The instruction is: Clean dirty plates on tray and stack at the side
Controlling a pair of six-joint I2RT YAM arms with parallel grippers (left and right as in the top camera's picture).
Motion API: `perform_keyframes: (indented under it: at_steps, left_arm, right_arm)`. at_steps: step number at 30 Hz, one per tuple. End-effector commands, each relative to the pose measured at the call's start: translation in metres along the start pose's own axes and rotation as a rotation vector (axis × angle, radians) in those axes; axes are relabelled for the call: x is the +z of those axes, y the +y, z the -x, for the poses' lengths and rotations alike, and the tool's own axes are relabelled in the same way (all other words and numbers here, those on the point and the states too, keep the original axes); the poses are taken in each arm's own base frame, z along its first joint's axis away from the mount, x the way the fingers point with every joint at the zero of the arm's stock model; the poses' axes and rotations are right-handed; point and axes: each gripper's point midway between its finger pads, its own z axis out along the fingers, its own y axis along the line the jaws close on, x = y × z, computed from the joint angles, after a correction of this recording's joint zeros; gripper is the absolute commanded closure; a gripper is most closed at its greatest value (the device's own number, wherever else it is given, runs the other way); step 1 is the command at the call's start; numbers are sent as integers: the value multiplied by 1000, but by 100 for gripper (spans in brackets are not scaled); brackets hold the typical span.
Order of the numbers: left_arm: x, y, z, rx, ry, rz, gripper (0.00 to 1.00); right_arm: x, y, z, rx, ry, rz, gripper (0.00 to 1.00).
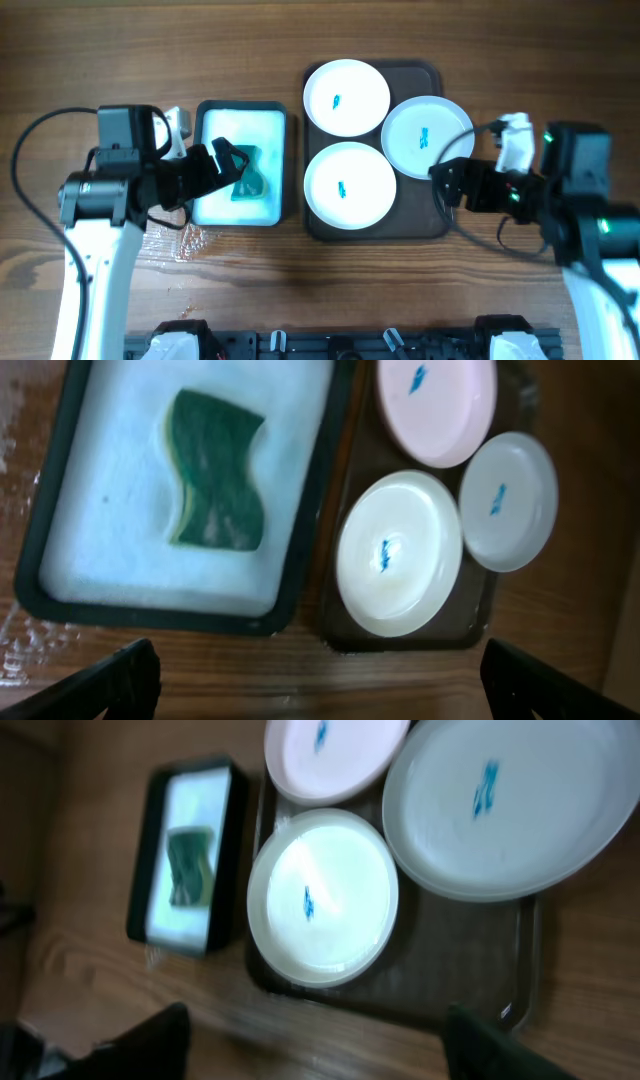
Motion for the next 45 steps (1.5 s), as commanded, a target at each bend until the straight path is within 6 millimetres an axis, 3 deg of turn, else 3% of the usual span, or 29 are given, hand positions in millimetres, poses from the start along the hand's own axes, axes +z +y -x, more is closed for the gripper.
perform_keyframes:
  at_steps: [1,2,3,5,7,9,11,12,13,16,17,20,21,24,27,28,30,31,32,35,36,38,39,42,45]
  left_arm:
    - [24,34,-11,-58,100,185,0]
    - [39,48,-19,-72,142,264,3]
    - [57,58,-26,-79,172,334,16]
    - [88,70,-28,-86,170,425,20]
    - [121,71,-24,-64,170,457,27]
    - [146,73,-20,-41,172,468,42]
    - [168,85,-22,-40,194,499,65]
    - [176,90,-24,-42,210,512,94]
    - [180,94,-28,-45,228,523,96]
    - [166,88,-22,-42,237,528,96]
    - [153,77,-13,-42,225,521,75]
    - [132,56,7,-31,160,482,40]
    - [132,55,13,-24,132,481,38]
    - [146,69,26,-5,61,531,39]
    - [180,86,23,-1,36,529,39]
    - [192,94,18,-2,46,535,44]
    - [201,100,14,-4,62,544,72]
    - [201,100,15,-4,59,543,91]
    - [197,94,22,6,42,531,96]
    - [174,69,46,107,15,498,96]
    - [165,62,50,114,10,494,82]
    - [146,52,54,115,7,492,44]
    - [140,52,51,114,12,495,32]
    - [139,62,26,87,108,519,34]
    - [160,71,6,67,139,471,45]
  right_arm:
    - [31,1,-25,-34,199,-17,23]
    - [41,4,-32,-53,241,-24,23]
    - [51,11,-36,-65,274,-21,26]
    - [63,9,-38,-33,283,-90,29]
    - [71,5,-37,5,276,-149,34]
    - [72,6,-36,12,276,-150,37]
    - [72,6,-37,12,277,-151,39]
    - [72,6,-36,12,276,-150,40]
    - [72,6,-37,12,276,-151,41]
    - [72,6,-37,13,279,-152,42]
    - [72,6,-37,13,279,-152,42]
    - [72,6,-37,13,279,-152,42]
    - [72,6,-37,12,279,-152,42]
    - [72,6,-37,12,279,-152,42]
    - [72,6,-38,14,280,-152,42]
    - [72,6,-38,14,281,-152,42]
    - [72,5,-38,15,284,-153,42]
    - [72,5,-39,16,287,-155,42]
    - [72,5,-39,16,288,-155,42]
    - [71,5,-40,16,289,-156,42]
    - [71,5,-40,14,290,-156,42]
    - [71,3,-41,-30,297,-158,42]
    - [69,-4,-41,-39,297,-197,41]
    - [57,-37,-47,-15,306,-396,38]
    - [54,-45,-55,36,322,-442,35]
